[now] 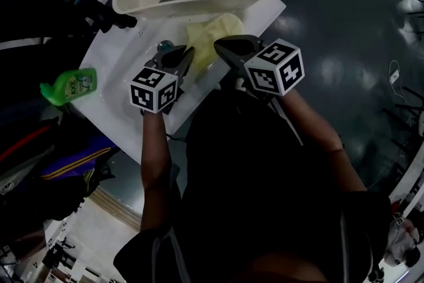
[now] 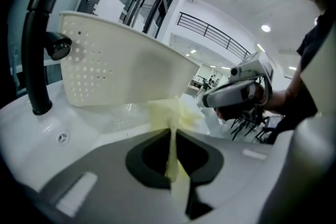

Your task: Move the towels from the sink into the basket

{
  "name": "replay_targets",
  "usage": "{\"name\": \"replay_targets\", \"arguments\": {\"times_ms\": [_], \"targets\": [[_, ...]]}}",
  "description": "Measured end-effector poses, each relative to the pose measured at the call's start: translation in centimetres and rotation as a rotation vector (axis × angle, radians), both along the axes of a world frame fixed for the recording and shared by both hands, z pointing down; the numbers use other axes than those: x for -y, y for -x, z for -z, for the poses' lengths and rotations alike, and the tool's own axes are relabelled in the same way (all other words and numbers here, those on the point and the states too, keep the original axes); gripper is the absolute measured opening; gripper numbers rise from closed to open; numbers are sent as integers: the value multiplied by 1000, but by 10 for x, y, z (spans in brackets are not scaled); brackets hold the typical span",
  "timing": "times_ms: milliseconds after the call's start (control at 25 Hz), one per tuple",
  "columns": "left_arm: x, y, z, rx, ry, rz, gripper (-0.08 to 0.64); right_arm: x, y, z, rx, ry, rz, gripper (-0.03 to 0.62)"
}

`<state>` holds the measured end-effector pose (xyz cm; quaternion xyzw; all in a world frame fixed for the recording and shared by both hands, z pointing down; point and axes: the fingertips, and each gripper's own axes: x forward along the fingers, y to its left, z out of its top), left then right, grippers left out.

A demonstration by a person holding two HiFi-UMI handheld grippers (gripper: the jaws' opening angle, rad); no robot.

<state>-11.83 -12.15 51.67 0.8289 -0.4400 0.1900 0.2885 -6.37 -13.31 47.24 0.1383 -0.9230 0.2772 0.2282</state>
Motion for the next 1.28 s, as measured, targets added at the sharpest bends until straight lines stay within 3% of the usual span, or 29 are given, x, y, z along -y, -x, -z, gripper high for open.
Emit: {"name": "replay_targets", "arguments": {"times_ms": [560, 1160, 1280], "targets": [[-2, -10, 56, 8, -102, 24, 15, -2, -3, 29, 48, -55, 17, 0], [12, -26, 149, -73, -284, -4, 15, 6, -13, 101, 185, -60, 1, 0], [19, -26, 165, -59, -314, 2, 15, 10, -16, 122, 222, -73, -3, 0]]}}
